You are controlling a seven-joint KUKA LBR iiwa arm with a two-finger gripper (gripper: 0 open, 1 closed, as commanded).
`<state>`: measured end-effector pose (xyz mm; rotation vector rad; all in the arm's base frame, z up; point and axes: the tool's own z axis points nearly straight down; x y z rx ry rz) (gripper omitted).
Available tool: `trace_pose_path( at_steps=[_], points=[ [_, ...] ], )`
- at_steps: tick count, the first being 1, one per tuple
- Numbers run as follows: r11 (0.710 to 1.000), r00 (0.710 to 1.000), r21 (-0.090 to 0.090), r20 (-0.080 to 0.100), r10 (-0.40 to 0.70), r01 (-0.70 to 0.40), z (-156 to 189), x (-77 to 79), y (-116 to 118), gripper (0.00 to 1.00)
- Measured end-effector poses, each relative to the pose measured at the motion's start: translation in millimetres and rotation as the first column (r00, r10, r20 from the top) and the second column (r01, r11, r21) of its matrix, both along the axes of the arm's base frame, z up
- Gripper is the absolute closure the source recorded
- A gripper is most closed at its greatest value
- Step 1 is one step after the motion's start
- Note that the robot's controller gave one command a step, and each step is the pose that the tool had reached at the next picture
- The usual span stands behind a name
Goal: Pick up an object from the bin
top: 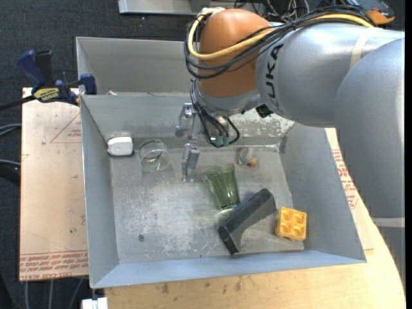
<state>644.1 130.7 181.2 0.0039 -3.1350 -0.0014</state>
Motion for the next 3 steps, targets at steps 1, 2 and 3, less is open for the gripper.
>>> trace_pose_path(
  at_steps=[1, 2, 3],
  points=[
    [1.0, 1.0, 0.001, 0.008, -0.002, 0.002, 5, 1.9, 0, 0.0],
    [0.997, 0.997, 0.003, 0.01, 0.071, -0.071, 3, -20.5, -25, 0.0],
    [0.956, 0.956, -0.003, 0.007, 0.292, -0.292, -3, -46.5, -54, 0.0]
  ],
)
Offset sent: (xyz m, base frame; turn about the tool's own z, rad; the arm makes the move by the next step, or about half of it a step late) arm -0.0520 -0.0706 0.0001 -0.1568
